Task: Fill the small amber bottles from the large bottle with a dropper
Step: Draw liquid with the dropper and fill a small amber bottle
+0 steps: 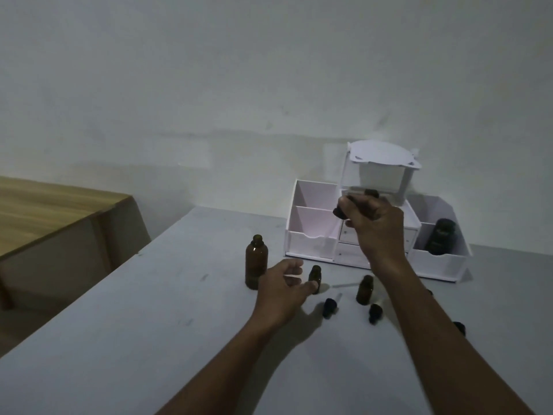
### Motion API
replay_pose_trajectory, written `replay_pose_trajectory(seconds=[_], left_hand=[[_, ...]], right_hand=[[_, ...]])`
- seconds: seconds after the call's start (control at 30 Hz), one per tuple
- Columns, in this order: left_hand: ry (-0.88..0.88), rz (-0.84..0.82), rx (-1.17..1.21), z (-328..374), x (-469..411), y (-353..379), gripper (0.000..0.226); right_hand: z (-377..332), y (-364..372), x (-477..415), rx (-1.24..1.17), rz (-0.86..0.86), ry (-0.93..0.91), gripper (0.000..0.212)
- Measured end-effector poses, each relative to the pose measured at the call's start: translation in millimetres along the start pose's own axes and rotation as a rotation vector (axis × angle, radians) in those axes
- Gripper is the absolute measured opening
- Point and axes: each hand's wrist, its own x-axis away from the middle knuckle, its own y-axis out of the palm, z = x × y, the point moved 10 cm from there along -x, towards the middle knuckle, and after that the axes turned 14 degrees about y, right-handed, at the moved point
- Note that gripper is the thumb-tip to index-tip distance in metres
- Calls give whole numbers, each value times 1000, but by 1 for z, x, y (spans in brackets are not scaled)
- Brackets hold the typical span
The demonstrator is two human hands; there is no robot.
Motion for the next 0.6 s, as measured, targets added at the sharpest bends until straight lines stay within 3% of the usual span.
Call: replay_pose_trajectory(seconds=[0.2,0.6], left_hand=[[-83,-7,59,-12,-6,23,72],[-44,-10,-36,-4,-9,24,34]], right_hand=[[18,-4,-4,51,0,43,10],[33,8,-6,123,-29,50,9]])
